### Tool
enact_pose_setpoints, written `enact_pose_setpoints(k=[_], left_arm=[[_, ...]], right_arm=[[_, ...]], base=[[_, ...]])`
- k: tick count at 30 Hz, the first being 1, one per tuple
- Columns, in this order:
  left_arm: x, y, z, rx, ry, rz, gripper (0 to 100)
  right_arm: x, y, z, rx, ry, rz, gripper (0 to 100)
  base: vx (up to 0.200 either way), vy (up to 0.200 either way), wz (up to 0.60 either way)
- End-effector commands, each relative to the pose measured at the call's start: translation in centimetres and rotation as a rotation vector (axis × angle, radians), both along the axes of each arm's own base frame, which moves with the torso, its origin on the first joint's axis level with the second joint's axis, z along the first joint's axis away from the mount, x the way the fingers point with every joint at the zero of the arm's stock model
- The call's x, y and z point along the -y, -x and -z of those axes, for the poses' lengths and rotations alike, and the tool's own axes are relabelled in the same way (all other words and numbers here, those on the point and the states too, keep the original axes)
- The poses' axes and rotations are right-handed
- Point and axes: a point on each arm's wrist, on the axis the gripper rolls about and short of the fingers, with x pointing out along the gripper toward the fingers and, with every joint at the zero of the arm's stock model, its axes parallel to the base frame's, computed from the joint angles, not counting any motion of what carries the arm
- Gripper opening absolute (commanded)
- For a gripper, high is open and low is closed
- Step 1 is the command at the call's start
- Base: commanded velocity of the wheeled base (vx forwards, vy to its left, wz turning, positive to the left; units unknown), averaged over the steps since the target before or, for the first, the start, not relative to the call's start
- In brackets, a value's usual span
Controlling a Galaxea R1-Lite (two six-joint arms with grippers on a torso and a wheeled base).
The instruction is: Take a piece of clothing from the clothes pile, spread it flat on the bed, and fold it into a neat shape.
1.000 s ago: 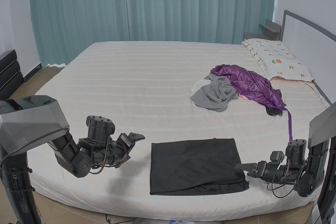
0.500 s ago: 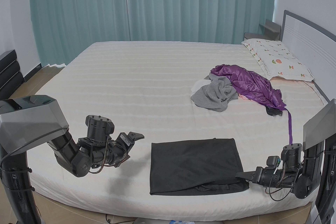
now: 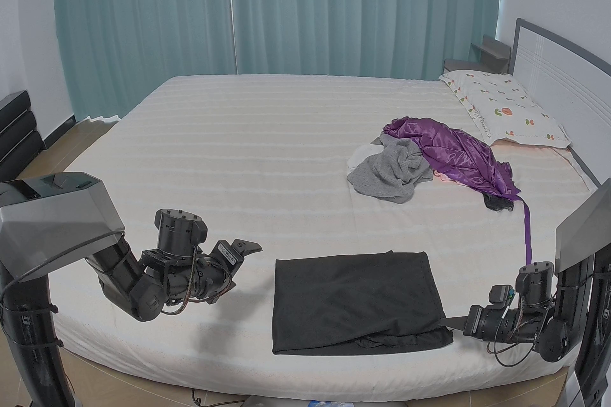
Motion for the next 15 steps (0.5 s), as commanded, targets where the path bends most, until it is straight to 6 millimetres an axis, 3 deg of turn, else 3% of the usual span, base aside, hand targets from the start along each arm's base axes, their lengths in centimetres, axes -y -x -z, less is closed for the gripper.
enact_pose_setpoints(k=[1, 15], left_arm=[[0.02, -0.03, 0.06, -0.001, 0.0, 0.0, 100], [0.02, -0.04, 0.12, -0.002, -0.001, 0.0, 100]], right_arm=[[0.22, 0.34, -0.27, 0.0, 0.0, 0.008, 0], [0.89, 0.87, -0.12, -0.032, 0.056, -0.009, 0]], base=[[0.0, 0.0, 0.0], [0.0, 0.0, 0.0]])
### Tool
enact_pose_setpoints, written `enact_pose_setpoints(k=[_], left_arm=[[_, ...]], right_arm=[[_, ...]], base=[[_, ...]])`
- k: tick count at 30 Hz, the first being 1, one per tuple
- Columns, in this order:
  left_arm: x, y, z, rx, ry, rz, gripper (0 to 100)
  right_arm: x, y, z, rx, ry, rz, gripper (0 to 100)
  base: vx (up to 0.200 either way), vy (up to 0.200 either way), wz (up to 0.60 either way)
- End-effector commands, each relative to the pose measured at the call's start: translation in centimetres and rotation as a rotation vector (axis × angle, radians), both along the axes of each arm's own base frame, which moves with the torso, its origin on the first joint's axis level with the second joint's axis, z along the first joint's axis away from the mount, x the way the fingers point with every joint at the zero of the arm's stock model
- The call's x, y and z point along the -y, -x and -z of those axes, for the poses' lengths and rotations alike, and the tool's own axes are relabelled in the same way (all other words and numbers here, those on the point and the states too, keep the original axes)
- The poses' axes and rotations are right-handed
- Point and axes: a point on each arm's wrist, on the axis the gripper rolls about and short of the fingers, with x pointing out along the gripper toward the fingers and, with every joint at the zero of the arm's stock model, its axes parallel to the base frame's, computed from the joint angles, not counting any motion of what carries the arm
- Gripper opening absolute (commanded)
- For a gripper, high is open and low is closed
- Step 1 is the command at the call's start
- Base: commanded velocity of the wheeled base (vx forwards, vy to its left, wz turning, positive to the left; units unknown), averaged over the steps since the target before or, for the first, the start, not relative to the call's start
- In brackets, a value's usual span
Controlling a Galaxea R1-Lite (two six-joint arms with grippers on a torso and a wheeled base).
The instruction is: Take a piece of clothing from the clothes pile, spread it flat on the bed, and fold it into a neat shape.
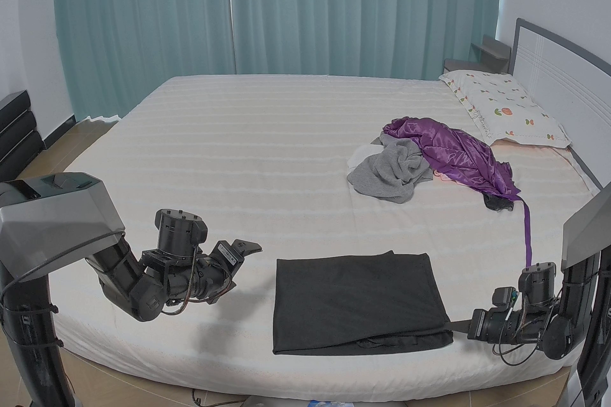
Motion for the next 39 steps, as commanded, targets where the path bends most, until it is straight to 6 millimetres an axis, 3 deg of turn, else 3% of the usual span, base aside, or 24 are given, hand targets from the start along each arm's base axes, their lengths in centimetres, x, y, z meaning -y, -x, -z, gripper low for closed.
enact_pose_setpoints(k=[1, 24, 25, 39], left_arm=[[0.0, 0.0, 0.2, -0.004, -0.001, 0.0, 100], [0.0, -0.1, 0.2, -0.004, 0.0, -0.001, 100], [0.0, -0.1, 0.2, -0.004, 0.0, -0.001, 100], [0.1, 0.3, 0.0, -0.01, 0.004, 0.011, 100]], right_arm=[[0.2, 0.4, -0.1, -0.013, 0.003, 0.005, 0], [0.6, 0.8, 0.4, -0.033, 0.065, -0.012, 0], [0.6, 0.8, 0.4, -0.033, 0.065, -0.012, 100], [0.6, -0.4, -0.9, 0.066, -0.037, 0.076, 100]], base=[[0.0, 0.0, 0.0], [0.0, 0.0, 0.0], [0.0, 0.0, 0.0], [0.0, 0.0, 0.0]])
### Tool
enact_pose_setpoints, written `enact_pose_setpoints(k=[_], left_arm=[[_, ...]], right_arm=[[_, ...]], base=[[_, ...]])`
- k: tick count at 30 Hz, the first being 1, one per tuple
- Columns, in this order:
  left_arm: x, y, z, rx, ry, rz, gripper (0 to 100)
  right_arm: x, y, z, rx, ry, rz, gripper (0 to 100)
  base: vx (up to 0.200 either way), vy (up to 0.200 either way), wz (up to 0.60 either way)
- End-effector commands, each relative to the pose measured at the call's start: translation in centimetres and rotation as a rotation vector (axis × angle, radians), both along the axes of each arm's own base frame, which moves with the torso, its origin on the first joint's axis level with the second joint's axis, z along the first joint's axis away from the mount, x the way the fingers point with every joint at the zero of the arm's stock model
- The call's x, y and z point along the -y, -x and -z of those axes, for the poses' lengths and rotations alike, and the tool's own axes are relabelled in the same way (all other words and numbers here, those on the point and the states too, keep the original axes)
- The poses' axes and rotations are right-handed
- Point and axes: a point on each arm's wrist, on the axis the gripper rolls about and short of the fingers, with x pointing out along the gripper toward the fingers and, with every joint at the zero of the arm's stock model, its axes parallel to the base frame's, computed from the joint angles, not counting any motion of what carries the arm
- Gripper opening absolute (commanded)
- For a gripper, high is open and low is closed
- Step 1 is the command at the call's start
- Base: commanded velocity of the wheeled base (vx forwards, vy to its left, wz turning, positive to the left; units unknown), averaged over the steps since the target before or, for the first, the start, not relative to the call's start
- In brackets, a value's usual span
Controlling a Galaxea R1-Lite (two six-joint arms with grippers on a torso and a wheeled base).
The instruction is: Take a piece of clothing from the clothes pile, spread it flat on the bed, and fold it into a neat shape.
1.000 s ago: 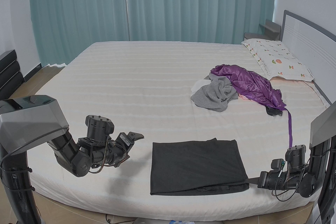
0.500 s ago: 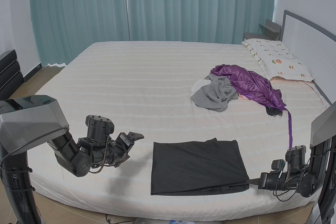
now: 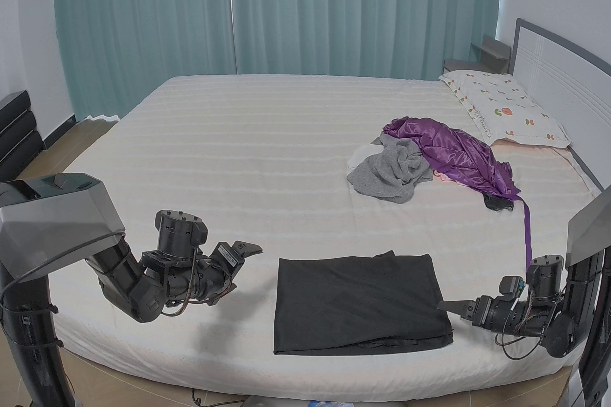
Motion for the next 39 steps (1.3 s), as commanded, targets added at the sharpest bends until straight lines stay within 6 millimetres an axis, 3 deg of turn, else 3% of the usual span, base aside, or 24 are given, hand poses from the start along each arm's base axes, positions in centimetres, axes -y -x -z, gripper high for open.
enact_pose_setpoints(k=[1, 4, 16, 25, 32, 39], left_arm=[[0.2, 0.2, 0.0, -0.006, 0.002, 0.01, 100], [0.5, 0.4, 0.0, -0.012, 0.0, 0.019, 100], [1.1, 1.1, -0.1, -0.013, -0.004, 0.046, 100], [3.1, 2.4, 1.0, -0.002, -0.09, 0.161, 100], [3.2, 2.4, 2.7, 0.017, -0.23, 0.155, 100], [3.2, 2.5, 3.0, 0.023, -0.269, 0.148, 100]], right_arm=[[0.1, 0.3, 0.1, -0.018, -0.012, 0.013, 100], [0.1, 0.3, 0.1, -0.017, -0.015, 0.013, 100], [0.1, 0.1, 0.3, -0.026, -0.023, 0.025, 100], [0.3, 0.0, 0.5, -0.033, -0.023, 0.031, 100], [0.2, 0.0, 0.6, -0.035, -0.023, 0.028, 100], [0.2, 0.0, 0.6, -0.035, -0.023, 0.028, 100]], base=[[0.0, 0.0, 0.0], [0.0, 0.0, 0.0], [0.0, -0.2, 0.0], [0.0, 0.0, 0.0], [0.0, 0.0, 0.0], [0.0, 0.0, 0.0]])
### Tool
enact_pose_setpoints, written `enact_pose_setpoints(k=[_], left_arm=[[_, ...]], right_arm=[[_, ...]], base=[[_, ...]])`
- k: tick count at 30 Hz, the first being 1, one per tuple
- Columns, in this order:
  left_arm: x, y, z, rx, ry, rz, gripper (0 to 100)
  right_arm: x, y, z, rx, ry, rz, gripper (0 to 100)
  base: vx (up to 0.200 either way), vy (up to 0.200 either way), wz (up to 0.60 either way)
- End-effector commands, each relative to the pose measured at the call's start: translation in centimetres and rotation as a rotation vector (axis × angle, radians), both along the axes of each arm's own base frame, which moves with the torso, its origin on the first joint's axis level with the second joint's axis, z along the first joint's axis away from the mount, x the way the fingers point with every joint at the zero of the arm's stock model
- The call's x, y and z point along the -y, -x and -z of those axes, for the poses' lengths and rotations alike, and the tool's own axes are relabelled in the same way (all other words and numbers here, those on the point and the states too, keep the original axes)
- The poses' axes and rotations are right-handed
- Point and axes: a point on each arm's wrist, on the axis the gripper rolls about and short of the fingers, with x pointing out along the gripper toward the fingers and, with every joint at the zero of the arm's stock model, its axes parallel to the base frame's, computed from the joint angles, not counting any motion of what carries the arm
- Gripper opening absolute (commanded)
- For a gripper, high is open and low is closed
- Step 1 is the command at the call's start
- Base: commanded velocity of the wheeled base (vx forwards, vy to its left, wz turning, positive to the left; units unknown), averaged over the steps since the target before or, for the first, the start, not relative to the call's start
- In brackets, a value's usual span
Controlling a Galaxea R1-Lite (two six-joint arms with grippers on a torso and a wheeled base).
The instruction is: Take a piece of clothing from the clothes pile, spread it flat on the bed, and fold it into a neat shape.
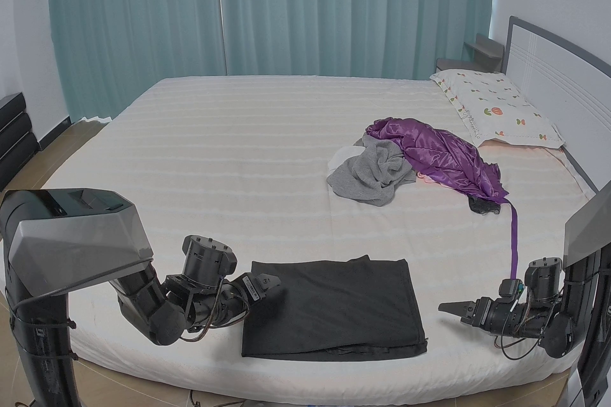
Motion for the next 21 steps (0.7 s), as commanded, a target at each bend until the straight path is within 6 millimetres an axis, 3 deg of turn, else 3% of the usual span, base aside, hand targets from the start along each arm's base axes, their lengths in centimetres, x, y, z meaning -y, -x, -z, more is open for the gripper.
enact_pose_setpoints(k=[1, 11, 12, 21], left_arm=[[0.06, 0.03, 0.68, -0.016, -0.01, 0.002, 100], [0.4, -0.13, 1.41, -0.015, -0.041, 0.018, 100], [0.4, -0.12, 1.42, -0.015, -0.043, 0.019, 0], [0.45, -0.23, 1.34, -0.012, -0.037, 0.016, 0]], right_arm=[[0.01, 0.06, -0.04, 0.005, -0.001, 0.0, 100], [-0.02, 0.1, -0.04, 0.004, -0.001, -0.002, 100], [-0.06, 0.1, -0.04, 0.004, -0.001, -0.003, 100], [-0.03, 0.18, -0.03, 0.001, -0.003, -0.005, 100]], base=[[0.0, 0.0, 0.0], [0.0, 0.0, 0.0], [0.0, 0.0, 0.0], [0.0, 0.0, 0.0]])
